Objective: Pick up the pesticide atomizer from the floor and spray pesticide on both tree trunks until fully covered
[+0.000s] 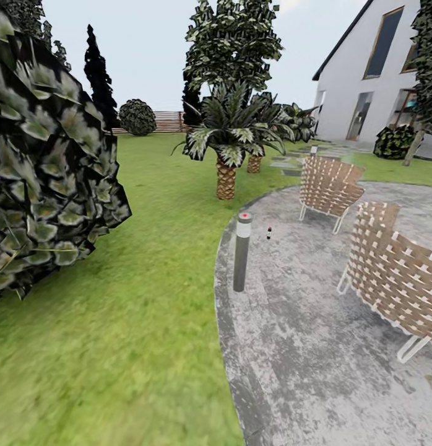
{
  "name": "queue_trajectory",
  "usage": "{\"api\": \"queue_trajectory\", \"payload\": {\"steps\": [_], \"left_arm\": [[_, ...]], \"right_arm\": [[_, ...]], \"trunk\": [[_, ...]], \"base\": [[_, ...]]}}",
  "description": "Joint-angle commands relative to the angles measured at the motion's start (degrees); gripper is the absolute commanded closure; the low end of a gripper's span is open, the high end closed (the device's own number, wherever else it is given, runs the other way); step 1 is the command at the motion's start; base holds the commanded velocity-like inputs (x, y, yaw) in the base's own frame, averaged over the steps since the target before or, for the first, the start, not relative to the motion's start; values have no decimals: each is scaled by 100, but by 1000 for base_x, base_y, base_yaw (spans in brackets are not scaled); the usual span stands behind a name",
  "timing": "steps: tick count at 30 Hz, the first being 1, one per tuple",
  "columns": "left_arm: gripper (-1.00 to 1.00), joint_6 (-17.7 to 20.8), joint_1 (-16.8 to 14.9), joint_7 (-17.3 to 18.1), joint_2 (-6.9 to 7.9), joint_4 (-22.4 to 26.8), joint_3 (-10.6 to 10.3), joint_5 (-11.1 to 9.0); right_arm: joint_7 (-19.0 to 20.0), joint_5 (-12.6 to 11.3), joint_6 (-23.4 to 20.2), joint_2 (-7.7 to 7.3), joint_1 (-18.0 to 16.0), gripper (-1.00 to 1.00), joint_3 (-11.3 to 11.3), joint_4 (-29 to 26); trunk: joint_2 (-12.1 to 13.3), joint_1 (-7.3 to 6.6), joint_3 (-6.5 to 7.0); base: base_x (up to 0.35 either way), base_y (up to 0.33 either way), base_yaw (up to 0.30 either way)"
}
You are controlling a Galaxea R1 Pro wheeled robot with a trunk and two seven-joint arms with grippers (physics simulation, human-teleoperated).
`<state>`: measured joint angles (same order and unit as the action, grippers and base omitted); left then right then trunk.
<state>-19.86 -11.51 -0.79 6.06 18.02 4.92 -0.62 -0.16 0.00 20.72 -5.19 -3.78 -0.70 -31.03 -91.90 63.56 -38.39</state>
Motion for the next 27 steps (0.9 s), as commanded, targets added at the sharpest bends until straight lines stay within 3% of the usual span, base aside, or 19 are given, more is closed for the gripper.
{"api": "queue_trajectory", "payload": {"steps": [1,10,27], "left_arm": [[-100,0,0,0,0,0,0,0],[-100,0,0,0,0,0,0,0],[-100,0,0,0,0,0,0,0]], "right_arm": [[-1,0,-2,0,0,-100,0,0],[-1,0,-4,0,0,-100,0,0],[4,0,-5,0,0,-100,3,0]], "trunk": [[0,0,0],[0,0,0],[0,0,0]], "base": [[324,141,271],[327,102,253],[337,4,15]]}}
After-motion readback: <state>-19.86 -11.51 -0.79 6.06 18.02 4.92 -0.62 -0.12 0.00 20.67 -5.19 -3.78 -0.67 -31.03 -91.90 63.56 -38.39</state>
